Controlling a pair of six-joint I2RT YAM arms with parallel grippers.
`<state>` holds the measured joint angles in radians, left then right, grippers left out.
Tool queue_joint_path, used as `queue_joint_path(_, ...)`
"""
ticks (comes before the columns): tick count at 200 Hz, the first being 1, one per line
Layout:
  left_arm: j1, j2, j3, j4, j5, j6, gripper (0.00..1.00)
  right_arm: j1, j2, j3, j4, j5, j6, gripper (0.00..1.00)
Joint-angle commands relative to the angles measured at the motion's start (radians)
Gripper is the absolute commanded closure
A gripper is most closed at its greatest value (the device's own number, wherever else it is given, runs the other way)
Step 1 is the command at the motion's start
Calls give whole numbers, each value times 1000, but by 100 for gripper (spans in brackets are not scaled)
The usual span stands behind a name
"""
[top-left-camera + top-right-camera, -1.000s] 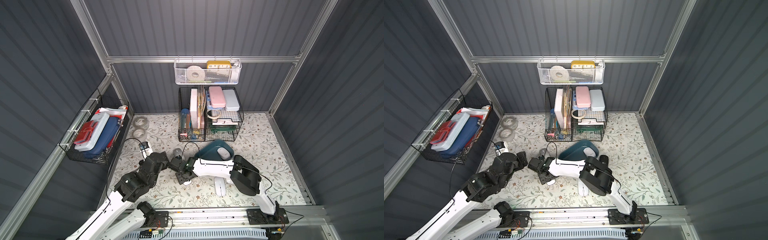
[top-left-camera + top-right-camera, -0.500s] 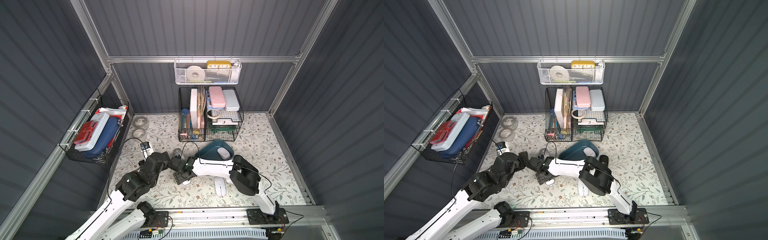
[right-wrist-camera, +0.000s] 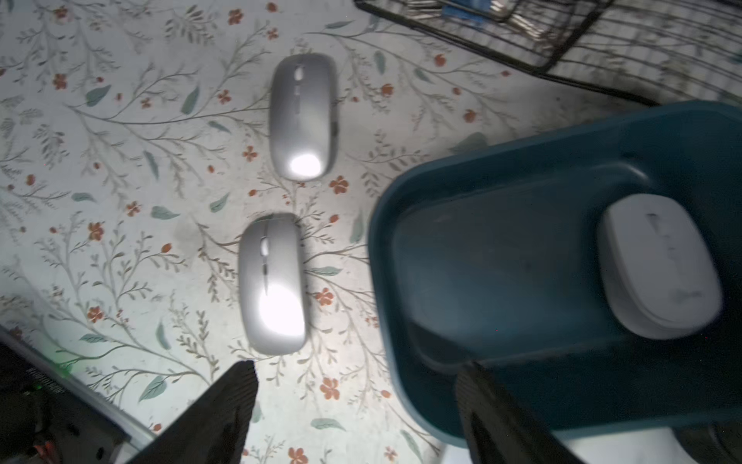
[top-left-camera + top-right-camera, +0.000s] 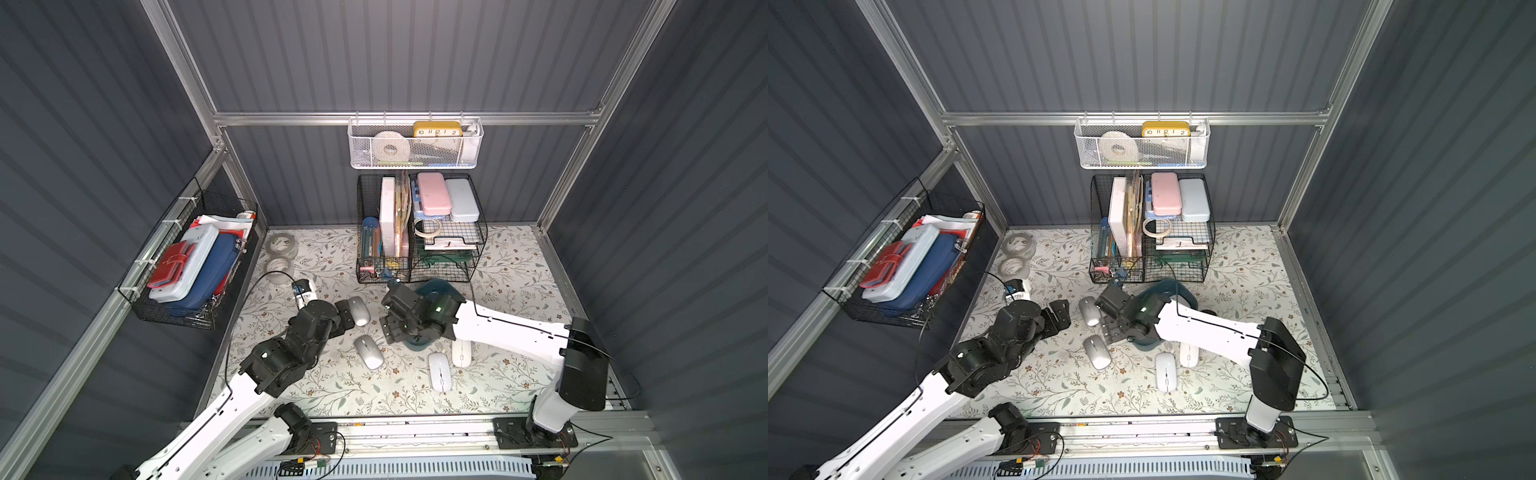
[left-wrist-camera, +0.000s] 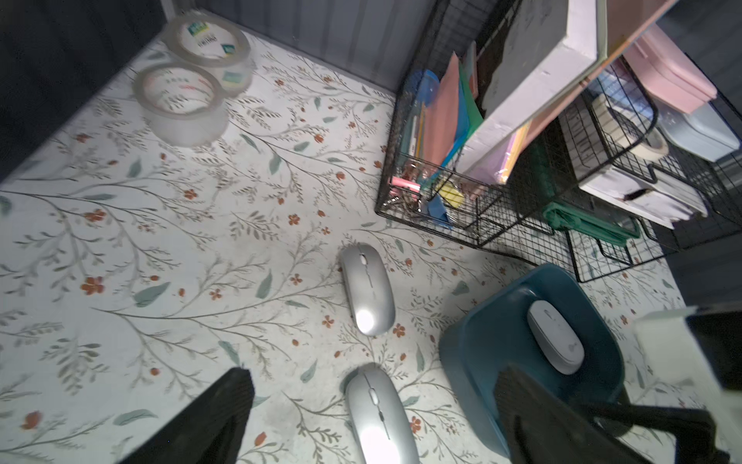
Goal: Take out the mouse from the storage box
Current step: Place the mouse at the center of the board, then adjust the mouse in the storage box.
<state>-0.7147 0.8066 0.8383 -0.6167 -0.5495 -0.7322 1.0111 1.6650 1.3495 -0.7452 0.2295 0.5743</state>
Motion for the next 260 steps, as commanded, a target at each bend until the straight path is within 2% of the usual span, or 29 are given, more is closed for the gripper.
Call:
queue_joint_path(1,-1,99,-46,138,188,-29,1,-94,-42,-83,-9,50,-35,16)
queue_joint_path(11,-2,168,-48,203,292,-4,1,-138,-67,-122,7,59,-53,16)
queue_joint_path(39,0,399,42,217,436,34,1,-270,-93,-205,64,7,-99,15)
queue_joint_path(71,-5,553,78,183,407,2,1,-364,-30,-194,65,-24,-123,15)
queue_joint_path(129,-6,623,58,280,500,-15,1,-449,84,-140,80,-46,-146,14)
queue_joint_path(166,-6,682,69,305,532,-16,1,-453,136,-105,75,-2,-157,13)
queue_joint_path(260,-5,703,70,316,537,-12,1,-456,262,-35,98,-55,-139,12)
